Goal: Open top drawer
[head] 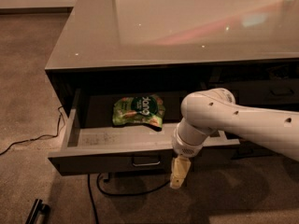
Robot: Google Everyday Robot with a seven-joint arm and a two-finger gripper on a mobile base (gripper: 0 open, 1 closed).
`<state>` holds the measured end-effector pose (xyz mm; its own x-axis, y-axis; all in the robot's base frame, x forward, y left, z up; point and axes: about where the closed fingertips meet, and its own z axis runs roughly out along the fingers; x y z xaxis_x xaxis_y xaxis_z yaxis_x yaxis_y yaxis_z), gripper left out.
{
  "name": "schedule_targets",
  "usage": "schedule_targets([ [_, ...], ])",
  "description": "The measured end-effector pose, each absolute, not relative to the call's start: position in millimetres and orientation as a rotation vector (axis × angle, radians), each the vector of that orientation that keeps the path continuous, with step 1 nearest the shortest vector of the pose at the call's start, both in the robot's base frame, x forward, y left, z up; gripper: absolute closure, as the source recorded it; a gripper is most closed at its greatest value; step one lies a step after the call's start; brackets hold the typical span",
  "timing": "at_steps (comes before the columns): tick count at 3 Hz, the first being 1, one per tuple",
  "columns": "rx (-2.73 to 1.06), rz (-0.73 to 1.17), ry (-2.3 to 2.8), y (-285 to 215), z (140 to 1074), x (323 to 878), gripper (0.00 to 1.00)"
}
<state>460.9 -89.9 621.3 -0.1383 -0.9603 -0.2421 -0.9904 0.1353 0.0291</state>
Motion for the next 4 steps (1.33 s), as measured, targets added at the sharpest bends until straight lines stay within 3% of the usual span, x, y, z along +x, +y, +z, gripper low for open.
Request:
schedule_targets([
  [3, -1.902, 0.048, 2.033, -77, 700, 504, 0.00],
  [4, -1.854, -0.013, 2.011, -84, 720, 516, 0.19],
])
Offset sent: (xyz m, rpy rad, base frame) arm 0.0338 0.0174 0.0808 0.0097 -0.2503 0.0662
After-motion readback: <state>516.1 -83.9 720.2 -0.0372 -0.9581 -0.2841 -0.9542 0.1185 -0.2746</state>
